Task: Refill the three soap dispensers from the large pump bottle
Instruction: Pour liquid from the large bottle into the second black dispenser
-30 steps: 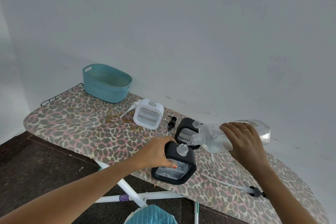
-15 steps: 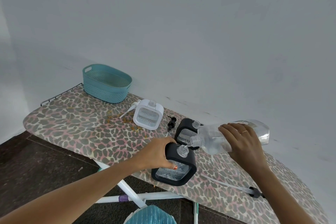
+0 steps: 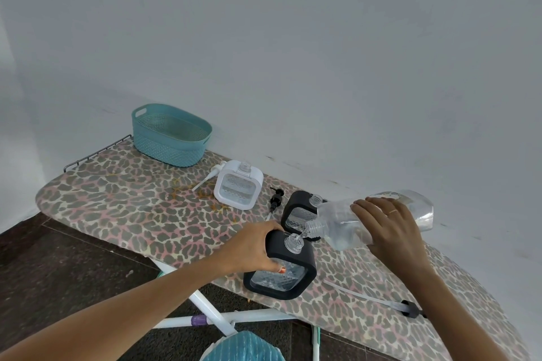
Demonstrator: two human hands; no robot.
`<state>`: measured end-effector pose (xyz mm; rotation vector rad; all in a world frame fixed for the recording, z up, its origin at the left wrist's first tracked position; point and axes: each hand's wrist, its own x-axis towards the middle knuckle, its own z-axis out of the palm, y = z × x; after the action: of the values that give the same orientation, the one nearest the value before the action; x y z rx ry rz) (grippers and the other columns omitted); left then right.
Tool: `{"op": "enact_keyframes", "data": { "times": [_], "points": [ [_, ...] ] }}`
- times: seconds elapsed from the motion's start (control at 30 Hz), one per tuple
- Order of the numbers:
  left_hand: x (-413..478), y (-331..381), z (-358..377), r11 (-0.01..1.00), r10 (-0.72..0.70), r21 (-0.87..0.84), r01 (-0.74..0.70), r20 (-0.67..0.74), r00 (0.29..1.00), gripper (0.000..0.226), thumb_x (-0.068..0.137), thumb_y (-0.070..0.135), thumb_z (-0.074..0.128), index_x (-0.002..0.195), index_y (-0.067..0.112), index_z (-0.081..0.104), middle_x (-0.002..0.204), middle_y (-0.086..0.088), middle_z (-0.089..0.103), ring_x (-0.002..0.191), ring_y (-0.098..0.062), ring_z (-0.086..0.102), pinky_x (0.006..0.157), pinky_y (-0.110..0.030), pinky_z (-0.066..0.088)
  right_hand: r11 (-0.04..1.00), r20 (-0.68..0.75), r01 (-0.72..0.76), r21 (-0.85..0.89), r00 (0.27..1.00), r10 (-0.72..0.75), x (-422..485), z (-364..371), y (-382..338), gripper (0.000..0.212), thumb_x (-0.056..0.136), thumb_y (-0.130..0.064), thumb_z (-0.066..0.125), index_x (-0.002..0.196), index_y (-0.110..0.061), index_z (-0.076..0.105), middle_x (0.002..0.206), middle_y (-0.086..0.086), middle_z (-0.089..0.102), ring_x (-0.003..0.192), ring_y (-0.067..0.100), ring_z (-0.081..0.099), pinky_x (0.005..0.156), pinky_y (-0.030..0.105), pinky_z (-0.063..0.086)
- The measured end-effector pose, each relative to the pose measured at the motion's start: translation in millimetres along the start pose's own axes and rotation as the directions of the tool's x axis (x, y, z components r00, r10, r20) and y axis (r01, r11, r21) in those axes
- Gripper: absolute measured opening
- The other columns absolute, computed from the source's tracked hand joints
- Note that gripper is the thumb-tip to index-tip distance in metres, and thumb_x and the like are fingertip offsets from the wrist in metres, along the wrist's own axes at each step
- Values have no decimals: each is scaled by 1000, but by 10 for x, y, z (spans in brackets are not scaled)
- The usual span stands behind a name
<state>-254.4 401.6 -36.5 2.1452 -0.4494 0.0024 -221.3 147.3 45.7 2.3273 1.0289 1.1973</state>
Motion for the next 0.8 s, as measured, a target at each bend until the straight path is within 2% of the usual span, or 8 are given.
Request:
{"op": "enact_keyframes", "data": {
  "times": [0.2,0.37,0.67,0.8],
  "points": [
    [5,5,1,1000,4,-6,-4,2,1000,55,63,21,79,112,21,54,95,11,58,84,-3,57,68,-1,41,1000,11,5,-12,1000,-5,3,-12,20,70,40,5,87,98,-10,51,88,7,72,80,29,69,80,34,37],
    [9,-1,7,1000,5,-22,-4,14,1000,56,63,21,79,113,20,54,98,8,62,86,-5,60,74,-12,48,1000,9,10,-13,1000,-10,6,-7,34,69,41,6,86,98,-10,51,88,6,71,81,29,69,80,34,37],
    [15,-6,8,1000,4,-27,-4,12,1000,57,62,22,80,113,21,54,96,11,60,84,-3,59,71,-7,46,999,-8,20,-28,1000,-20,15,-17,53,64,45,9,83,98,-10,52,88,7,71,81,29,69,80,35,37],
    [24,-16,16,1000,-1,-26,1,15,1000,58,61,23,81,113,22,54,99,10,61,88,-4,61,75,-12,49,999,-12,22,-34,1000,-23,13,-23,59,62,47,9,82,98,-10,52,88,7,71,81,29,69,80,35,37]
  ]
}}
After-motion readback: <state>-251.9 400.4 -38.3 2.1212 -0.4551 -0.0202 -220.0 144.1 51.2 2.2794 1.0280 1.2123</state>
